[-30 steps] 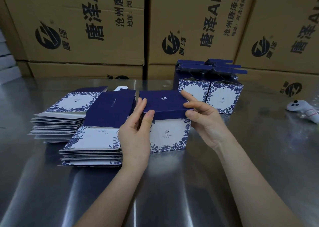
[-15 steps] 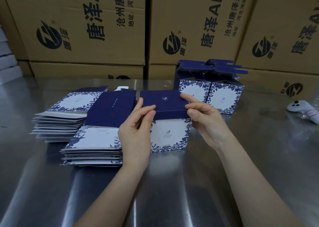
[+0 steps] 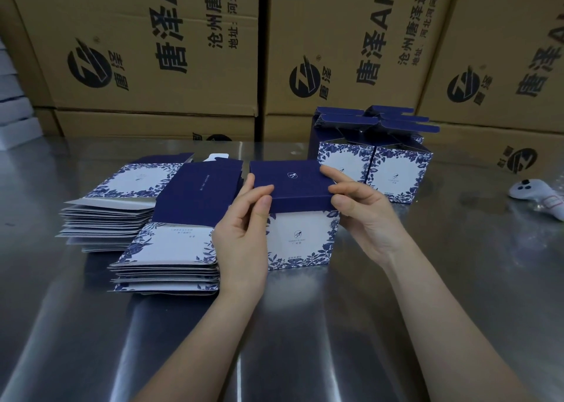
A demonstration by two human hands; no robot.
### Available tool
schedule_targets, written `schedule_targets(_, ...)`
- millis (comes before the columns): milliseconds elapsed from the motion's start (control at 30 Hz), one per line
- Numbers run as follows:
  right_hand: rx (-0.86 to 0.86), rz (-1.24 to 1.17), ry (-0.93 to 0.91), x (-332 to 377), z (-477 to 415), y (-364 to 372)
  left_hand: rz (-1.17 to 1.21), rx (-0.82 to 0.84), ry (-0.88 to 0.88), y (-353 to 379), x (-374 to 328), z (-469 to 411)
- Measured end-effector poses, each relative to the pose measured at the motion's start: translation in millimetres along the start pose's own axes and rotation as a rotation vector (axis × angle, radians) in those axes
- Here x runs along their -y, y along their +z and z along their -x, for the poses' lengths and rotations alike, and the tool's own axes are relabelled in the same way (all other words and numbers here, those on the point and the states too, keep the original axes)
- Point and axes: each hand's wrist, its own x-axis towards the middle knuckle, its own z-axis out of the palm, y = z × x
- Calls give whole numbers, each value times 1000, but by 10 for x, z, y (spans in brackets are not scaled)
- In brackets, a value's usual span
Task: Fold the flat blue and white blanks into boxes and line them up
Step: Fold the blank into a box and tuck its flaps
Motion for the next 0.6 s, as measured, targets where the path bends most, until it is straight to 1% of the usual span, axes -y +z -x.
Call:
schedule_targets(167, -62, 38, -30, 9, -3, 32, -9, -24, 9, 35, 3, -16)
schedule_targets(300, -62, 40, -11, 19, -1, 33, 19, -13, -2, 26, -12, -14)
schedule_targets(400, -69, 69, -12, 29, 2, 50, -16, -5, 7, 12, -2, 1)
schedule_targets(433, -81, 108, -26, 33, 3, 64, -46, -3, 14, 15, 2, 8)
schedule_targets(500, -108, 270, -76, 44, 8, 114, -136, 12, 44, 24, 9, 16)
schedule_targets(600, -172, 652, -207, 40, 16, 236, -270, 30, 93, 17, 21, 16)
